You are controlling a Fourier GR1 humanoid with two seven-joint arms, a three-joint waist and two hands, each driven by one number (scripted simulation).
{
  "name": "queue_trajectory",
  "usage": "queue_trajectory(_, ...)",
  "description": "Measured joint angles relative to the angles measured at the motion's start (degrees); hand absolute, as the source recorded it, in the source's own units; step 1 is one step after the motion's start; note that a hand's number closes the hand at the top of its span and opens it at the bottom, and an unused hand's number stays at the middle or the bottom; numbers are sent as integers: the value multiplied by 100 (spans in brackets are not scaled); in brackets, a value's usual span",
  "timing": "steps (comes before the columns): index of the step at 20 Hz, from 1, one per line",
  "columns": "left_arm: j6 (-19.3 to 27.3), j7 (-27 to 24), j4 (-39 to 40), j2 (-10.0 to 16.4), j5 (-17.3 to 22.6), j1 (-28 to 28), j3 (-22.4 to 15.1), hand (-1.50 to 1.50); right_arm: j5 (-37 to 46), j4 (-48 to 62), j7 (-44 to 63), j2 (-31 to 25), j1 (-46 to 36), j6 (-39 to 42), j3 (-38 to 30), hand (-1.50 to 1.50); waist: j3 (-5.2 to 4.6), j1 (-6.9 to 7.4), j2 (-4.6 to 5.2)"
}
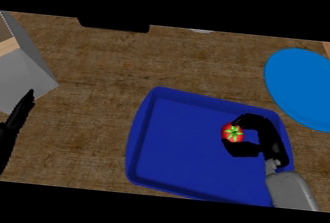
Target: Pick the tomato from the tray and place it in the plate
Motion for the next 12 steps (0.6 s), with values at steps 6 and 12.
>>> queue_trajectory(6,6,-25,2,-3,8,-67,14,0,217,533,-1193,-2110,-125,1206,-357,150,41,41,150)
queue_trajectory(12,-17,-84,-17,-30,21,-103,-20,0,376,1261,-2562,-3574,-323,1625,-810,150,93,168,236)
